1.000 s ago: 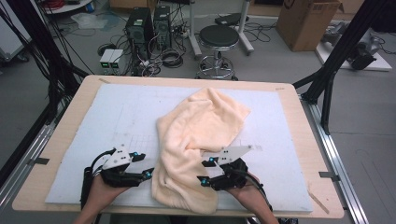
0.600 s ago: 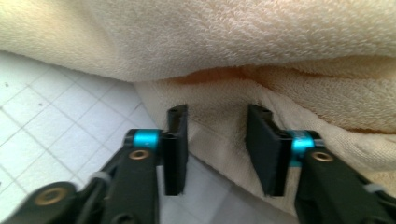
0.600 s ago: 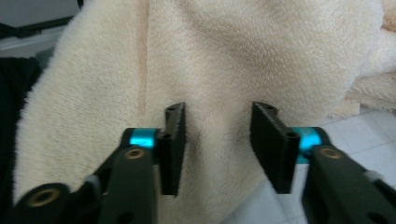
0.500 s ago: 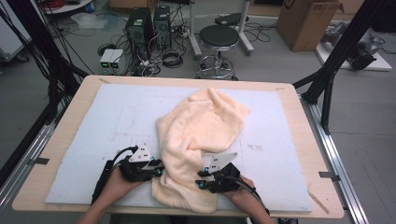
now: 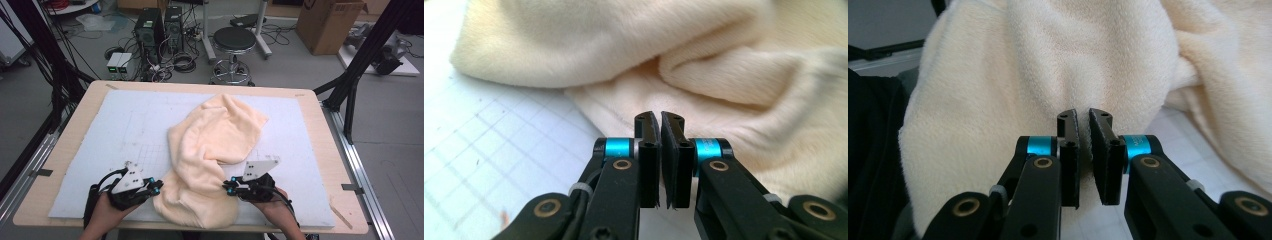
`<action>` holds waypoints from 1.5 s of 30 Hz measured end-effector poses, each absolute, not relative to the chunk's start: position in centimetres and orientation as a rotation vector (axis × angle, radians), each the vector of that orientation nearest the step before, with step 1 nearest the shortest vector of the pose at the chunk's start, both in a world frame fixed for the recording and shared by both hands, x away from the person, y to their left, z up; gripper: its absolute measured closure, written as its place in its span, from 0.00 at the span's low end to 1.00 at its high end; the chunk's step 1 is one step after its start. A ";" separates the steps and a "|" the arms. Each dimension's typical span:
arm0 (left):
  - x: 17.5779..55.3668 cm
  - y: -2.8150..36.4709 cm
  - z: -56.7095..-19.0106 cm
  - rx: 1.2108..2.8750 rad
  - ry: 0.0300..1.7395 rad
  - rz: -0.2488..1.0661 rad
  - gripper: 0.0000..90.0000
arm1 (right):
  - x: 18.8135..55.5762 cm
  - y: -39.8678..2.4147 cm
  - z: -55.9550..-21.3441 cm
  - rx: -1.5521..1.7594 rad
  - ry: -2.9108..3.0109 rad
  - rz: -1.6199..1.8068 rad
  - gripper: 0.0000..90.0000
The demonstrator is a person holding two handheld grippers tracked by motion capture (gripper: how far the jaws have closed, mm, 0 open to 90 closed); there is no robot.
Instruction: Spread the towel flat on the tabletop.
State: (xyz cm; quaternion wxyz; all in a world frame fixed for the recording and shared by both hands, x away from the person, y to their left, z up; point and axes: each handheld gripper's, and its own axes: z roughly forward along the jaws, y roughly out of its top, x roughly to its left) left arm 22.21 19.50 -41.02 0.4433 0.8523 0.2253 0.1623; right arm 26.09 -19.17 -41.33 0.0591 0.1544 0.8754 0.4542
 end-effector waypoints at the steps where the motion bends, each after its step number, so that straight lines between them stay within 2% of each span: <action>1: 21.4 19.7 -40.9 2.107 0.558 0.411 0.95 | 25.9 -19.5 -41.2 0.472 2.647 1.384 0.92; 6: 16.5 19.7 -40.5 2.098 0.512 0.394 0.95 | 24.7 -20.2 -40.9 0.451 2.646 1.394 0.93; 10: 14.2 19.2 -40.5 2.108 0.461 0.354 0.94 | 23.2 -20.4 -40.9 0.409 2.679 1.375 0.92; 13: 14.1 19.0 -40.4 2.099 0.442 0.332 0.80 | 22.5 -20.6 -41.0 0.390 2.693 1.387 0.87; 18: 17.7 18.9 -40.1 2.059 0.503 0.352 0.65 | 23.7 -20.6 -40.4 0.419 2.649 1.446 0.77; 19: 19.7 18.6 -40.3 2.060 0.523 0.360 0.64 | 24.1 -20.4 -40.4 0.429 2.642 1.440 0.75; 21: 20.4 18.5 -40.4 2.065 0.532 0.353 0.64 | 24.9 -19.9 -40.4 0.443 2.629 1.435 0.73; 23: 23.2 17.8 -41.4 2.118 0.554 0.322 0.63 | 25.8 -19.5 -40.6 0.455 2.612 1.458 0.68; 28: 25.6 16.9 -43.2 2.216 0.593 0.290 0.55 | 28.1 -18.7 -41.2 0.517 2.598 1.501 0.61; 32: 25.8 16.6 -43.9 2.246 0.589 0.287 0.57 | 29.0 -17.9 -42.1 0.550 2.640 1.445 0.59; 33: 25.6 16.6 -43.9 2.244 0.583 0.298 0.62 | 29.0 -17.8 -42.2 0.561 2.647 1.431 0.58; 35: 25.5 16.7 -43.9 2.244 0.575 0.292 0.77 | 29.2 -17.5 -42.5 0.555 2.661 1.402 0.58; 38: 25.1 16.6 -43.8 2.250 0.550 0.286 0.91 | 29.1 -17.4 -42.5 0.564 2.662 1.403 0.58; 45: 22.5 18.5 -43.0 2.207 0.553 0.349 0.94 | 28.5 -17.8 -42.1 0.552 2.644 1.404 0.58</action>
